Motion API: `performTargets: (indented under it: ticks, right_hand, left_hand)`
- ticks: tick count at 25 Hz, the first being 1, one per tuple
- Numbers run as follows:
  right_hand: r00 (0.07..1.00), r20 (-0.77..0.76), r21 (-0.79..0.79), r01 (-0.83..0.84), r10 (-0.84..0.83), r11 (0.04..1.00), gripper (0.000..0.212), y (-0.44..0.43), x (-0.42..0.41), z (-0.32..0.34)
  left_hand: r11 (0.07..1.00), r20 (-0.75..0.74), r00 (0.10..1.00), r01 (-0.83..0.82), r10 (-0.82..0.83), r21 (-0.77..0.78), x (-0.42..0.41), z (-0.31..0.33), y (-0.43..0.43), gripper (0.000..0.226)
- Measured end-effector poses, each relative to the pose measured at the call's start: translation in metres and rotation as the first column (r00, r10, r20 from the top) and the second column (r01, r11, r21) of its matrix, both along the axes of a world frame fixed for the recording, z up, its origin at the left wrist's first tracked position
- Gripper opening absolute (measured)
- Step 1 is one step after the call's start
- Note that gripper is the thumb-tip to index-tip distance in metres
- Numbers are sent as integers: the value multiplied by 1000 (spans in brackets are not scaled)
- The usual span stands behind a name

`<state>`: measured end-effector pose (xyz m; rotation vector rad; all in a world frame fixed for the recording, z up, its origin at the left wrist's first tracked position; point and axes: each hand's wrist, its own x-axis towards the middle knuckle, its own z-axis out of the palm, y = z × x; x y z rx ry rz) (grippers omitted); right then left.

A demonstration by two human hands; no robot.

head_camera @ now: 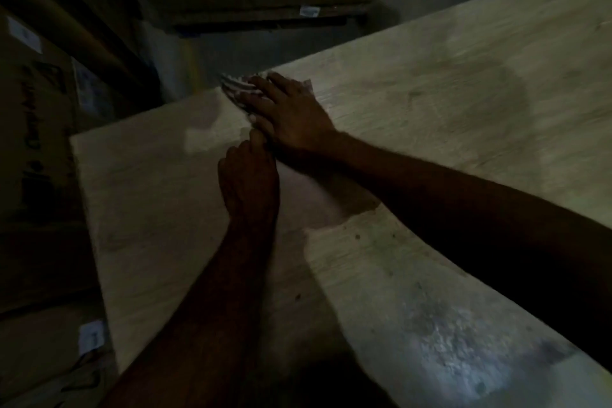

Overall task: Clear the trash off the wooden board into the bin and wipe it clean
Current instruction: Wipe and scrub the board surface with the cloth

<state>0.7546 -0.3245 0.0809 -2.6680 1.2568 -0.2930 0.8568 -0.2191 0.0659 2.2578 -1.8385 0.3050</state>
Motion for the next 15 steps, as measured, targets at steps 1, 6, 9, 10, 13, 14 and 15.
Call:
performTargets:
  ticks: [1,6,9,10,13,14,15]
  right_hand:
    - [997,36,-14,69,-69,998,49,-20,-21,1]
    - [863,28,26,505,-505,863,52,-7,-53,-4]
    - [955,52,-50,293,-291,955,52,-39,-99,-2]
    - [835,105,-41,546,-539,837,53,-63,-118,3]
    - [777,36,3,629,-629,777,60,-35,-120,2]
    - [925,-20,12,379,-379,925,59,-7,-111,-9]
    - [976,-17,25,217,-217,976,58,4,-118,-8]
  left_hand:
    - [1000,6,1000,-18,18,13,-4,5,-11,19]
    - [997,-72,997,18,-12,82,-15,8,-32,19]
    - [999,-152,988,21,-16,35,-14,12,-30,14]
    - [999,-171,985,15,-7,45,-15,16,-31,14]
    - [996,-216,976,14,5,85,-19,19,-28,15]
    - [995,-227,974,19,2,93,-18,20,-28,14]
    - [995,-235,972,14,9,97,-17,20,-28,14]
